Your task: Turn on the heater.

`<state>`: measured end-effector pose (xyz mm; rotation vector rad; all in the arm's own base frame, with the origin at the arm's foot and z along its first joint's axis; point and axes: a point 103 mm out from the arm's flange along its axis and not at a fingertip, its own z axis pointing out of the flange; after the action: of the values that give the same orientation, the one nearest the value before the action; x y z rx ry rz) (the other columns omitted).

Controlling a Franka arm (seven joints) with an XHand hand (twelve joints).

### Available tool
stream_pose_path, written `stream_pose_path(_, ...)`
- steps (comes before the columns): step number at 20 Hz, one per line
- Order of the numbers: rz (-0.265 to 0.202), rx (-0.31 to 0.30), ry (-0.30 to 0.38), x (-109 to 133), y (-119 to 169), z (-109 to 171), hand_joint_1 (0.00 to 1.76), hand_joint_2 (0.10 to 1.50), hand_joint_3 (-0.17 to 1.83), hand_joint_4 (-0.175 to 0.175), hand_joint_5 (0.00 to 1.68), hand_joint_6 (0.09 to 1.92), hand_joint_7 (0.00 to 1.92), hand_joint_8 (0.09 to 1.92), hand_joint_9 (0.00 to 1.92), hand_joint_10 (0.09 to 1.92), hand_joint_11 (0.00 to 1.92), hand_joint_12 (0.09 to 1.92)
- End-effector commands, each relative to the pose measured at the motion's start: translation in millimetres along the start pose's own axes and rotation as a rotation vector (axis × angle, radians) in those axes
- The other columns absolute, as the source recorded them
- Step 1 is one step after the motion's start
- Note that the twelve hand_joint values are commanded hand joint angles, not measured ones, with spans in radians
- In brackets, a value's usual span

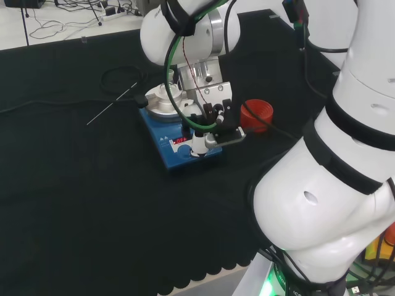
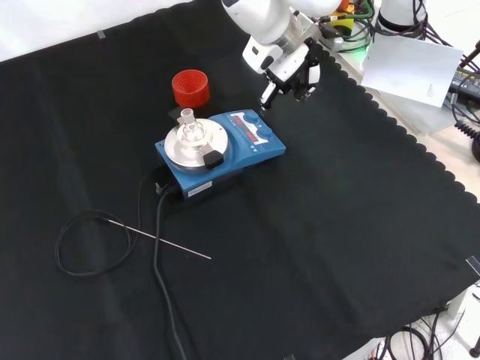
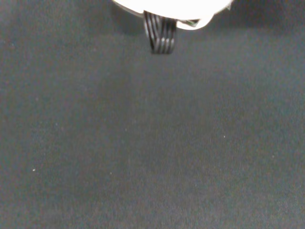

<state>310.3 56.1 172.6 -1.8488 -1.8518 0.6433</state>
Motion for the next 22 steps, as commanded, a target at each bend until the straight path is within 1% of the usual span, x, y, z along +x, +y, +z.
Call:
stream_pose_path(1, 0.010, 0.013, -0.010, -0.5, 6.2, 1.6, 1.39, 0.72, 0.93, -0.061, 0.28, 0.60, 1.54, 1.34, 1.65, 1.24, 1.55, 1.30)
stream_pose_path(12, 0.000, 0.040, 0.007, -6.9, 17.6, 11.5, 1.40, 0.71, 0.94, -0.059, 0.28, 0.57, 1.54, 1.34, 1.65, 1.24, 1.55, 1.30)
stream_pose_path(19, 0.001, 0.054, 0.006, -6.5, 22.9, 15.3, 1.40, 0.70, 0.95, -0.058, 0.28, 0.56, 1.54, 1.35, 1.65, 1.24, 1.55, 1.31)
stream_pose_path(22, 0.005, 0.056, 0.000, -2.7, 23.2, 15.5, 1.40, 0.70, 0.95, -0.058, 0.28, 0.56, 1.54, 1.35, 1.65, 1.24, 1.55, 1.31)
